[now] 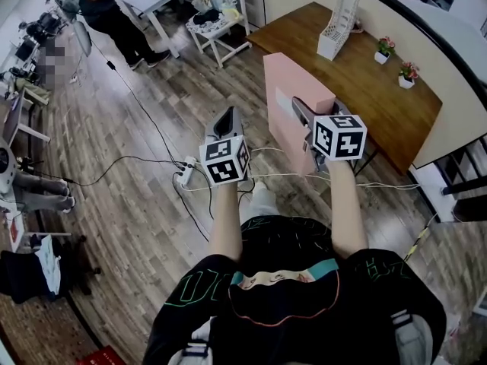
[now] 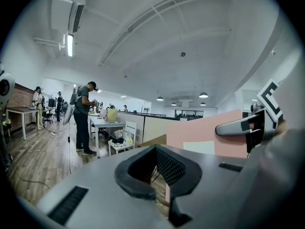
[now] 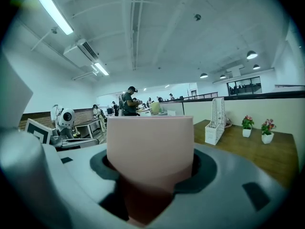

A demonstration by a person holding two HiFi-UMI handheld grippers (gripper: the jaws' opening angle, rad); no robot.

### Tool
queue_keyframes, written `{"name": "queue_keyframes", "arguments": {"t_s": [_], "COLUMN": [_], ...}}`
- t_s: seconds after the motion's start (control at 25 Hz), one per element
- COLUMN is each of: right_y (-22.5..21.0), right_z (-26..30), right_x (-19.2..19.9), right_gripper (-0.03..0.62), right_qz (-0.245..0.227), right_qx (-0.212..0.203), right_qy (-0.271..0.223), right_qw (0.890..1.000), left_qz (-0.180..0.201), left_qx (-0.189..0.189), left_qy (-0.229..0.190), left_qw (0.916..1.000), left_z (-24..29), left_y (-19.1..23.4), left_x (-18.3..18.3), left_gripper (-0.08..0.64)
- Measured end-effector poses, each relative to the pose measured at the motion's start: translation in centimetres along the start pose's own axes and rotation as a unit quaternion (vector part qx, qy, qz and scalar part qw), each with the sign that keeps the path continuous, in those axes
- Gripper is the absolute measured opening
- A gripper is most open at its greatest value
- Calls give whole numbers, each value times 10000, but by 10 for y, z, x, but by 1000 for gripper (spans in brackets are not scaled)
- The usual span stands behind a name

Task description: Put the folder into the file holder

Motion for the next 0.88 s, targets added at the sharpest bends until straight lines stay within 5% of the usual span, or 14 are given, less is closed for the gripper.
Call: {"name": "queue_keyframes", "arguments": {"t_s": [0.48, 0.88], "right_y": [-20, -20], "right_z": [78, 191], "right_x": [5, 5], "right_gripper": [287, 287], "right_qz": [221, 479], "right_qx": [174, 59], "right_qy": [306, 705], "right_qw": [9991, 9963], "left_qz": [-87, -232], "left_qx": [262, 154], "left_qy": [344, 825], "left_qw": [9990, 9962], "left_z": [81, 162], "left_y": [30, 98], "left_x": [9, 21], "left_gripper": [2, 2]}}
Point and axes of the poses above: the fingertips, and each gripper's own axes: z forward along the fingers, y to its left, x out of its underside, the point moved 2 cm from there along -z, backward along the fingers, and after that the axes turned 10 degrees about x, right-handed, at the moved point
